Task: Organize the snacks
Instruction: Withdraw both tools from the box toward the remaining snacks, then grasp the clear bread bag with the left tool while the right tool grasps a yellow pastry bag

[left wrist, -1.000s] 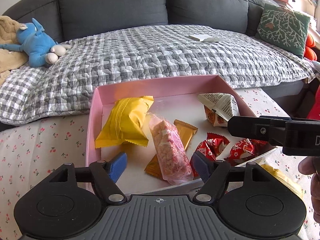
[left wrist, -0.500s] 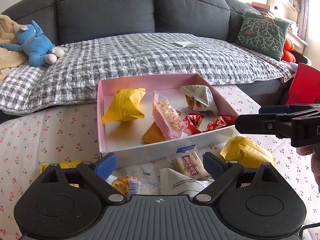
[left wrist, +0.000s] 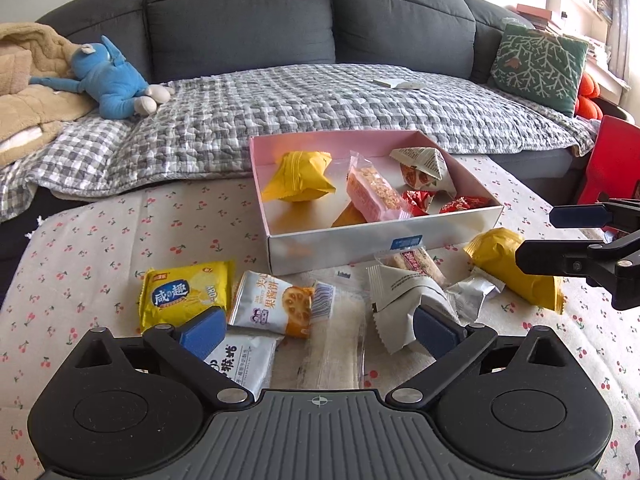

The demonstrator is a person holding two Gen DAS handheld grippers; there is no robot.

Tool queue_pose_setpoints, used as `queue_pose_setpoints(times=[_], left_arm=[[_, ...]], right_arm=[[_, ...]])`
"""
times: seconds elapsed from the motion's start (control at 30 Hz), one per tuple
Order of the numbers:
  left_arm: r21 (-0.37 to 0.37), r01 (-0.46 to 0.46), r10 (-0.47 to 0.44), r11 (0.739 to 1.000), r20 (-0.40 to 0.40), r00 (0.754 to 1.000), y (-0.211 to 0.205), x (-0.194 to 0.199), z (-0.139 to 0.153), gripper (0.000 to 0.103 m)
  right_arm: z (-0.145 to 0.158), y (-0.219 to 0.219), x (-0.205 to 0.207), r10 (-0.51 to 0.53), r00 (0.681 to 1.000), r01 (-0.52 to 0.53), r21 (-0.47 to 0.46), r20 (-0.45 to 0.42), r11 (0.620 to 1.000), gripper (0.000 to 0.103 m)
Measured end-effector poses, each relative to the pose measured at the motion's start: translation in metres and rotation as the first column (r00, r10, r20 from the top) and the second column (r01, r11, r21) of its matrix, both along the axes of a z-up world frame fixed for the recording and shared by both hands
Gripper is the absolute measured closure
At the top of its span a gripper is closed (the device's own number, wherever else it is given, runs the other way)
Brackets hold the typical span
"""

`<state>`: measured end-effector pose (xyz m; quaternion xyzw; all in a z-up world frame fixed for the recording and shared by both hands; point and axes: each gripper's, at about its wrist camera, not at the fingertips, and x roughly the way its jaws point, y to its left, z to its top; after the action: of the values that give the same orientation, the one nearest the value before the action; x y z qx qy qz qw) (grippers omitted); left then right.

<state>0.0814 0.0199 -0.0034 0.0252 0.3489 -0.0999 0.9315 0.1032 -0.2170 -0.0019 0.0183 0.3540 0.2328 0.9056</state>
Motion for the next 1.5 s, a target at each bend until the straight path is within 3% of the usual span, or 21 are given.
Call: queue_pose_setpoints(times=[0.3, 0.53, 0.7, 0.87, 0.97, 1.13, 1.33, 1.5], left_arm=[[0.089, 0.030, -0.029, 0.996, -0.015, 0.999, 0.012, -0.023, -0.019, 0.002], [0.033, -0.003, 0.004, 0.999, -0.043, 0.999, 0.029, -0.022, -0.023, 0.002], [0.037, 0.059, -0.059, 0.998, -0.007, 0.998, 0.022, -0.025, -0.024, 0.004], [0.022, 0.096, -0.097, 0.995, 0.020, 0.995, 0.014, -0.021, -0.024, 0.014], [-0.003, 0.097, -0.097, 0.995, 0.009, 0.995, 0.011, -0.015, -0.025, 0.025], [-0.028, 0.100, -0.101, 0.995, -0.035, 0.994, 0.006, -0.002, -0.032, 0.047], [-0.030, 0.109, -0.111, 0.994, -0.075, 0.991, -0.001, 0.010, -0.041, 0.059], [-0.035, 0.097, -0.100, 0.995, -0.081, 0.992, -0.004, 0.018, -0.044, 0.060]], right_arm=[[-0.010, -0.011, -0.008, 0.003, 0.998, -0.003, -0.001, -0.066, 1.000, 0.000], [-0.021, -0.009, -0.006, 0.017, 0.997, -0.021, -0.049, -0.078, 0.999, 0.000], [-0.026, -0.010, -0.001, 0.003, 0.998, -0.010, -0.091, -0.070, 0.996, 0.000], [-0.029, -0.020, 0.006, -0.038, 0.996, 0.032, -0.072, -0.079, 0.997, 0.002], [-0.033, -0.025, 0.012, -0.063, 0.994, 0.057, -0.080, -0.087, 0.995, 0.005], [-0.044, -0.029, 0.022, -0.095, 0.987, 0.079, -0.122, -0.131, 0.989, 0.020], [-0.049, -0.034, 0.027, -0.099, 0.983, 0.079, -0.135, -0.153, 0.988, 0.029], [-0.052, -0.030, 0.032, -0.091, 0.985, 0.068, -0.153, -0.150, 0.986, 0.030]])
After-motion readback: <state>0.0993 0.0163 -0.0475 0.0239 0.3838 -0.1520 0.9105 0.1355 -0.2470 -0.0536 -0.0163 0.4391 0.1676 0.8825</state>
